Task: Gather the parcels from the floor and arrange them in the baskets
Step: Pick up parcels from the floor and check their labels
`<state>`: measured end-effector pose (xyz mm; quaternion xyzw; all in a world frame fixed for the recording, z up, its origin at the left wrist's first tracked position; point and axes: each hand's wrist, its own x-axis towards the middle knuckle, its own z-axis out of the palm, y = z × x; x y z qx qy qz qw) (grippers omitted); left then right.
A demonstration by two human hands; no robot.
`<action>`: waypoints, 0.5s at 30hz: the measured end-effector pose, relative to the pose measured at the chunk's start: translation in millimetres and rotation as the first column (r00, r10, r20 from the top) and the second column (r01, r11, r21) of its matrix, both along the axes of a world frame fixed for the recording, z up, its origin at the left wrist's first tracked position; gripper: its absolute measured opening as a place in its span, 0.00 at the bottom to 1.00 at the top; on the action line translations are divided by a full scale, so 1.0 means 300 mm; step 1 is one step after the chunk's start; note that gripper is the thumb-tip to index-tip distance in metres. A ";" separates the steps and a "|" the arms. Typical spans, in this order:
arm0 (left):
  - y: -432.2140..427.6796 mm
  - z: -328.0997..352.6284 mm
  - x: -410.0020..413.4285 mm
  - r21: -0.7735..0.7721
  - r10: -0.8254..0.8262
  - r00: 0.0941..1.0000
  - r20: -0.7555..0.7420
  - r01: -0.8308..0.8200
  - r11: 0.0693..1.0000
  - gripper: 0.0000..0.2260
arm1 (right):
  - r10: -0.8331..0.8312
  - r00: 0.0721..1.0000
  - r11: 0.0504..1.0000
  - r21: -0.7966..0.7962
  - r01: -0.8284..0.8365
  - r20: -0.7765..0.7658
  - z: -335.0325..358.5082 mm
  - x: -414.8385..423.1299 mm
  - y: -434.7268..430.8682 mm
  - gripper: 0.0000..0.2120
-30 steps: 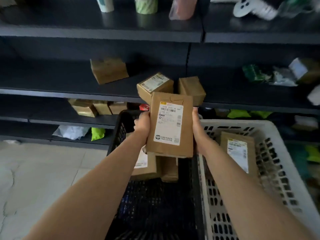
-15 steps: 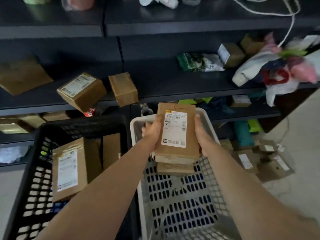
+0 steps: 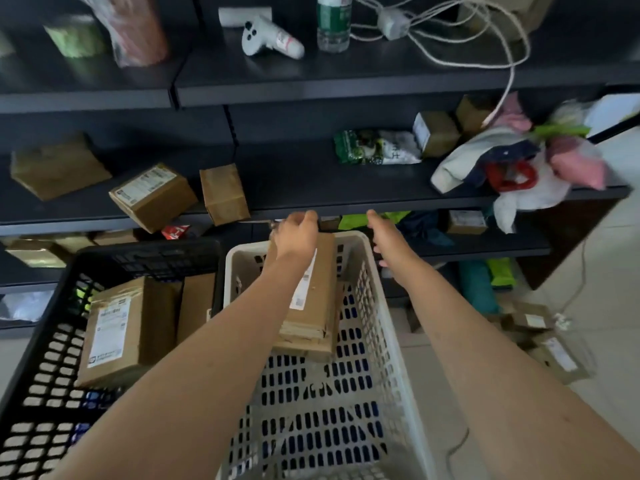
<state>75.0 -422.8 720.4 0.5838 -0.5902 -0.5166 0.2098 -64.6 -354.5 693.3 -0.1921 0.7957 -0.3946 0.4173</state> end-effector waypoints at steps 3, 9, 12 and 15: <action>0.091 0.053 -0.060 -0.106 -0.284 0.955 0.088 0.293 0.950 0.14 | 0.121 0.984 0.993 -0.002 -0.122 -0.128 0.064 -0.045 0.111 0.28; 0.310 0.098 -0.221 -0.186 -0.623 0.714 0.320 0.692 0.698 0.13 | 0.204 0.899 0.979 0.105 -0.176 -0.388 0.146 -0.171 0.459 0.14; 0.422 0.075 -0.311 -0.160 -0.682 0.646 0.344 0.756 0.635 0.13 | 0.159 0.885 0.984 0.148 -0.104 -0.437 0.140 -0.253 0.629 0.11; 0.522 0.029 -0.437 -0.122 -0.726 0.607 0.324 0.788 0.604 0.11 | 0.103 0.906 0.982 0.185 -0.028 -0.410 0.105 -0.367 0.785 0.13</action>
